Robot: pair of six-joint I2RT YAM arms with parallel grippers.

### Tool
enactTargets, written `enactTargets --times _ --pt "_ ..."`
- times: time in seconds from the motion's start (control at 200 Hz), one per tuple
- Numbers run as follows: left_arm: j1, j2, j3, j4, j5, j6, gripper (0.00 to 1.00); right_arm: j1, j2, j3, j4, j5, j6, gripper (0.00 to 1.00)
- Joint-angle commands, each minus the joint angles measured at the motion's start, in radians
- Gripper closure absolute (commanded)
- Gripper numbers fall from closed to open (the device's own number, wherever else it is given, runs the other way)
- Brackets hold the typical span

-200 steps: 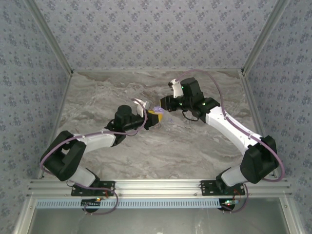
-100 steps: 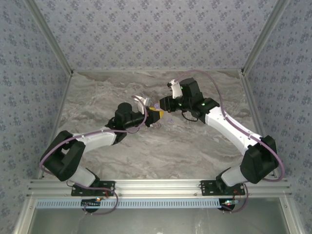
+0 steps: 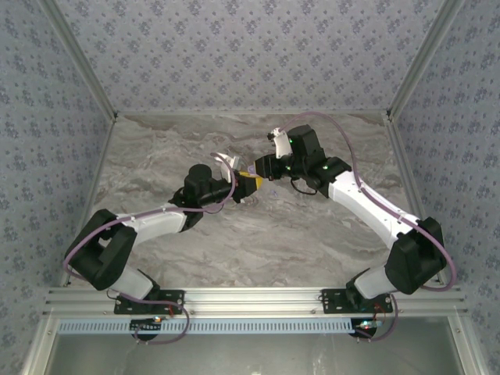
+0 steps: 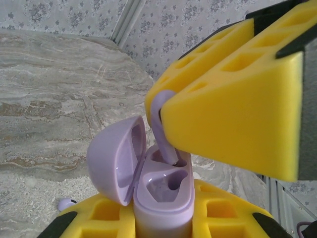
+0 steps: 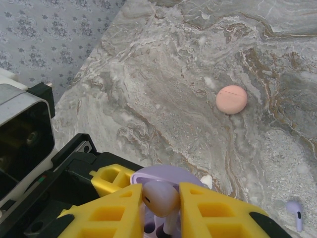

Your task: Insert the wireless bluetooth earbuds into the charging case

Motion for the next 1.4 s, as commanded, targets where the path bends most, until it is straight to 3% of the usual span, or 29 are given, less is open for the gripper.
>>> enactTargets --times 0.0,0.76,1.394 --pt "-0.005 -0.013 0.044 0.015 -0.021 -0.016 0.90 0.006 -0.030 0.032 0.000 -0.018 -0.018 0.75" --pt "-0.005 -0.028 0.035 0.024 -0.024 0.010 0.90 0.014 -0.027 0.063 -0.084 0.002 -0.059 0.74" --pt "-0.008 -0.061 0.031 -0.030 0.012 0.085 0.90 0.017 -0.027 0.098 -0.132 0.026 -0.072 0.58"
